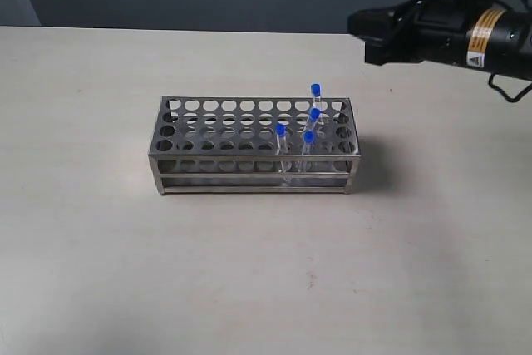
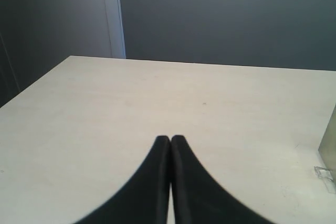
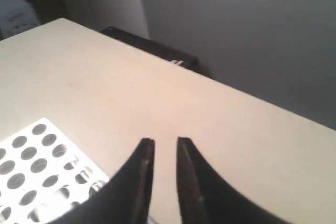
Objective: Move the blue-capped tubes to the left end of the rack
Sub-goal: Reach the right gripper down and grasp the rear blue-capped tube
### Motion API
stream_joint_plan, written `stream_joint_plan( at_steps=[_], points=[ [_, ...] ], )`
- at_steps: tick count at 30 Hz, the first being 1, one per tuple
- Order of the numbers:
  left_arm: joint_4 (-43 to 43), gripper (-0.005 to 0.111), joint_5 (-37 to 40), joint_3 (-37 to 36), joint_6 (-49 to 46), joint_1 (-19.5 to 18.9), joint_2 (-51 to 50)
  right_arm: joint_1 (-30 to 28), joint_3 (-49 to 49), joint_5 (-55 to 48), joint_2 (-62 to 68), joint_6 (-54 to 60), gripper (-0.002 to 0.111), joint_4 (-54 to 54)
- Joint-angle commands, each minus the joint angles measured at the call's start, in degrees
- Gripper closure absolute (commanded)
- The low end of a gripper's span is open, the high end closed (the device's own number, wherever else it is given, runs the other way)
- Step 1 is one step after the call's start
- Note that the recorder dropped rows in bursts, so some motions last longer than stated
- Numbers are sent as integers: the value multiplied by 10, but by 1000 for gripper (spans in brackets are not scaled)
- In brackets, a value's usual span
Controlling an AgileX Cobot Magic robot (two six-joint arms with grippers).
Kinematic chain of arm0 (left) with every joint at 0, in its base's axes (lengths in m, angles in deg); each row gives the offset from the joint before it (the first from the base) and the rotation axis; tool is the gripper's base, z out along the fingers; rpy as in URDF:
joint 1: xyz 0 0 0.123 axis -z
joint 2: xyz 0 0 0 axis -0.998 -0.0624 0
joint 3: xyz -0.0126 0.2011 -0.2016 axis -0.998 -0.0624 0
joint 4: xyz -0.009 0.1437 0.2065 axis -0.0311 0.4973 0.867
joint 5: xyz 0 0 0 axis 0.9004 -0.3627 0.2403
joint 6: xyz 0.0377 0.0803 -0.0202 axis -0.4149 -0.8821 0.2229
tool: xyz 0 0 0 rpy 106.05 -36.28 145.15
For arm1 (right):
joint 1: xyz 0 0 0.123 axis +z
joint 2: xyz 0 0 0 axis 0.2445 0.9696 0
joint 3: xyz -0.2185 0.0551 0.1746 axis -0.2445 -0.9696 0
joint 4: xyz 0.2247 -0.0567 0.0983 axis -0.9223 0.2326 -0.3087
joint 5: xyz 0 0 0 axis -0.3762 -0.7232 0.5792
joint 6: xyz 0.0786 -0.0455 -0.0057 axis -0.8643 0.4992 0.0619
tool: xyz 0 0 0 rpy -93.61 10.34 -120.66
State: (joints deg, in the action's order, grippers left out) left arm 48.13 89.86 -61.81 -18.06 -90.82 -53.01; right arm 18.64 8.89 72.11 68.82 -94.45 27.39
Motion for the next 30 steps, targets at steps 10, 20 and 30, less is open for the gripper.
stream_joint_plan(
  at_steps=[10, 20, 30],
  points=[
    [-2, 106, 0, -2, 2, 4, 2, 53, -1, 47, 103, 101, 55, -10],
    [-2, 106, 0, -2, 2, 4, 2, 56, -1, 19, 136, 167, 55, -74],
    [-2, 106, 0, -2, 2, 4, 2, 57, 37, 15, 169, 173, 55, -94]
  ],
)
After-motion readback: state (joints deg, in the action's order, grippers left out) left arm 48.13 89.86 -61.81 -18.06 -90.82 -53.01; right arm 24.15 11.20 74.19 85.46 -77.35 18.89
